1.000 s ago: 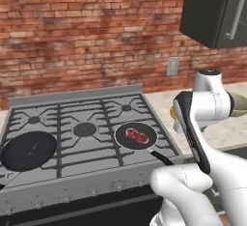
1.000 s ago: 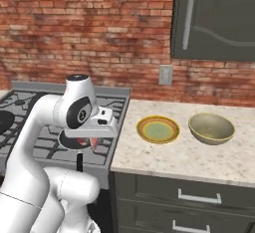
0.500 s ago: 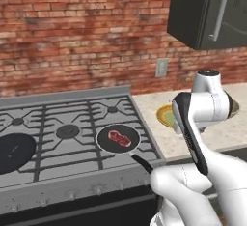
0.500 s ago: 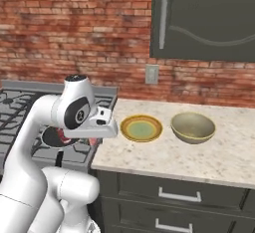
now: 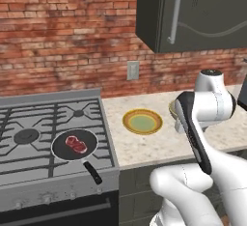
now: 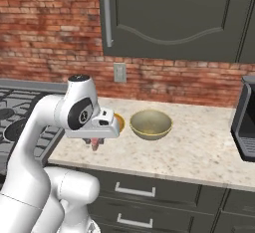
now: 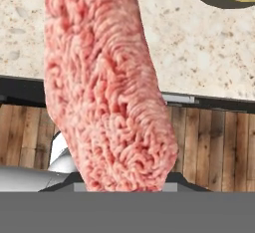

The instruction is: Place one of the steaks on the plate and the other in the bowl. Then place the bowl in the fridge.

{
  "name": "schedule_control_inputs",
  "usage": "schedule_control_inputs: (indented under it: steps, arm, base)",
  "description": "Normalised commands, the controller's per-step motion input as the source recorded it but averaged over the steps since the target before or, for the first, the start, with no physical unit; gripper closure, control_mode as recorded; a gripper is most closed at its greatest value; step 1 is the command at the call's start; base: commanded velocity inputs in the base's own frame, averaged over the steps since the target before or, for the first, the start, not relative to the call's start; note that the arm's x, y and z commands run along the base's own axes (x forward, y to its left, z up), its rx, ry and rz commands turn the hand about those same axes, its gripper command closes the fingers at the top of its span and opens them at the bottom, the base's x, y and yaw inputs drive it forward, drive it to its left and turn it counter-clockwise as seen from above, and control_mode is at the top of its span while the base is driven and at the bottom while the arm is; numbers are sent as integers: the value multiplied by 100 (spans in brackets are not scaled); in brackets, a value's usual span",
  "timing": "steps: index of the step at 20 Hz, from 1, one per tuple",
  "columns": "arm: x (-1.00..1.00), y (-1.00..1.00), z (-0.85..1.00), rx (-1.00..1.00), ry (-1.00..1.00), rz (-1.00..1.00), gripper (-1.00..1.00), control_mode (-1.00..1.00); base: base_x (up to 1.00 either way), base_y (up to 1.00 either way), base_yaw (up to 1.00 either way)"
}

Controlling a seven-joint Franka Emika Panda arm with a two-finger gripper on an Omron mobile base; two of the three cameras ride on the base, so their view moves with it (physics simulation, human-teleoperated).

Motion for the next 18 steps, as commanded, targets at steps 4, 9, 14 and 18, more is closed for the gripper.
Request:
schedule_control_inputs:
  steps: [4,9,14,18]
  arm:
    - [0,0,0,0,0,0,100,100]
    - [0,0,0,0,0,0,100,100]
    - [0,0,0,0,0,0,100,100]
    - [0,0,0,0,0,0,100,100]
  base:
    - [42,-25,-3]
    - [29,-15,-4]
    - [0,0,0]
    - [0,0,0]
